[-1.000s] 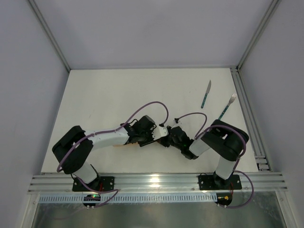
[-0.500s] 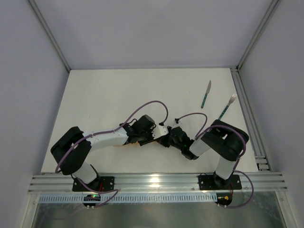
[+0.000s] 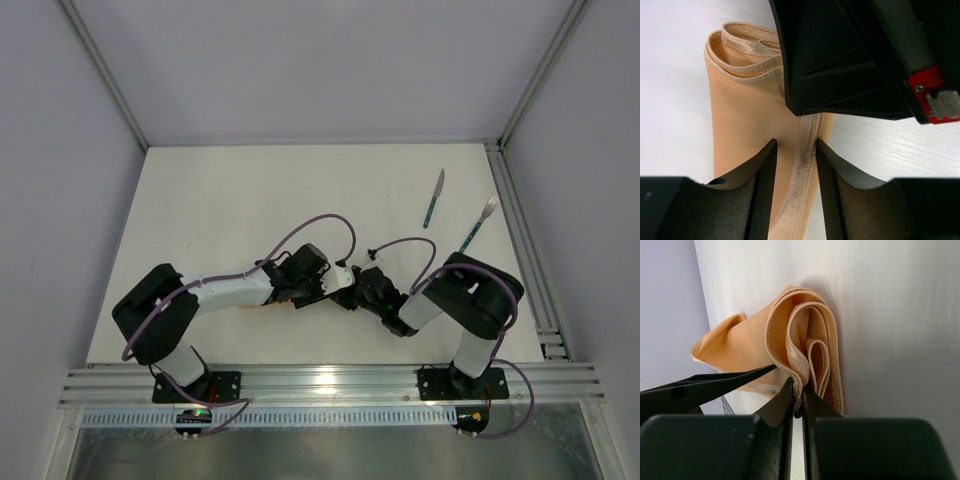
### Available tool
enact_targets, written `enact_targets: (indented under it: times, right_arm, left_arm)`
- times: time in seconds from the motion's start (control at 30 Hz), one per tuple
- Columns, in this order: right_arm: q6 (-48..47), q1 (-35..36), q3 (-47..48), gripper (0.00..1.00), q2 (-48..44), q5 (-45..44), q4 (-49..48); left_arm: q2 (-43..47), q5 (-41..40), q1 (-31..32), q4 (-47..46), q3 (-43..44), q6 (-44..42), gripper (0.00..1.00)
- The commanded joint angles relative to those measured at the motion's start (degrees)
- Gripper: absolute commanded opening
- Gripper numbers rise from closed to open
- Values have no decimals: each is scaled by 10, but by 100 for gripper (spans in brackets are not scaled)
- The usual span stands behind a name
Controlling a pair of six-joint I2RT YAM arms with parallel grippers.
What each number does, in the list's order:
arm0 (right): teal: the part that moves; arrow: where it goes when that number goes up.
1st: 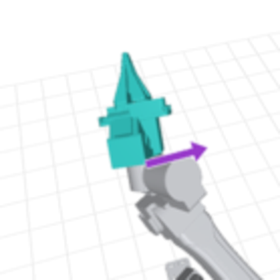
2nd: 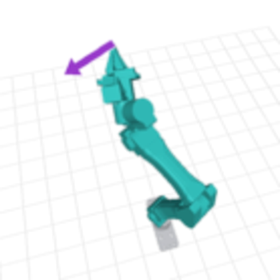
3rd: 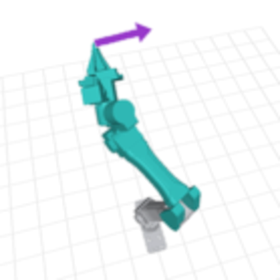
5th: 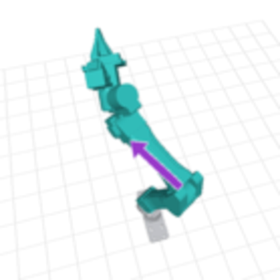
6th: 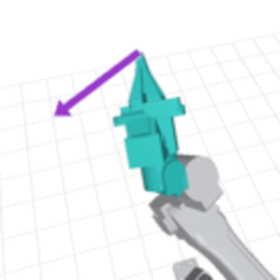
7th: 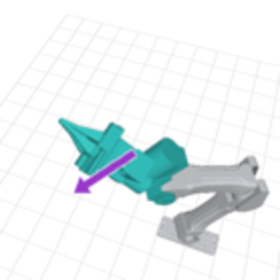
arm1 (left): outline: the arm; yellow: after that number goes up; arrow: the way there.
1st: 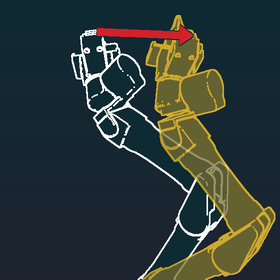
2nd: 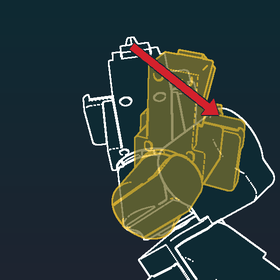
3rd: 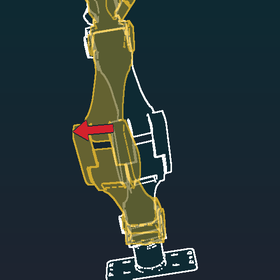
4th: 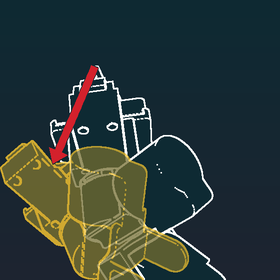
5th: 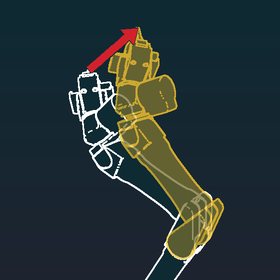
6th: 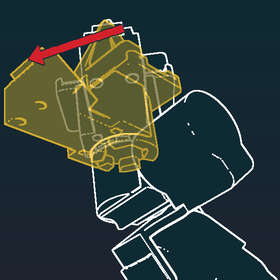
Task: Fold the napkin into a case and place the utensils inside
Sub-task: Stuff the top corner of the smaller-rectangle-folded napkin into the folded napkin.
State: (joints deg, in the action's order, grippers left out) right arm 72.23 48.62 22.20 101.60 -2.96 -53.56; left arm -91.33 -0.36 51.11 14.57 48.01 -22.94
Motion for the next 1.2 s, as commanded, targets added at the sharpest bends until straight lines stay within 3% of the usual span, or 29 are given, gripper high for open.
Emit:
enact_targets:
  times: [0.0, 0.17, 0.4, 0.5, 0.6, 1.0, 1.17]
  right_arm:
    - [-7, 6, 1, 4, -12, -26, -25]
    - [-8, 7, 3, 4, -11, -26, -25]
    - [-5, 8, 2, 4, -9, -27, -29]
    - [-4, 7, 0, 4, -9, -30, -30]
    - [-10, 7, 1, 4, -11, -28, -30]
    - [-37, 8, 15, 9, -24, 0, -16]
    - [-65, 8, 26, 17, -37, 16, 5]
  left_arm:
    - [-14, 2, 1, 6, 14, 2, 40]
    - [-7, 30, 0, 14, 17, 10, 45]
    - [-33, 22, 2, 35, 37, 11, 34]
    - [-37, 19, 3, 39, 37, 15, 21]
    - [-28, -9, 3, 34, 34, 19, 0]
    - [41, -26, -5, 30, 33, 19, 0]
    - [57, -44, -7, 17, 25, 17, 0]
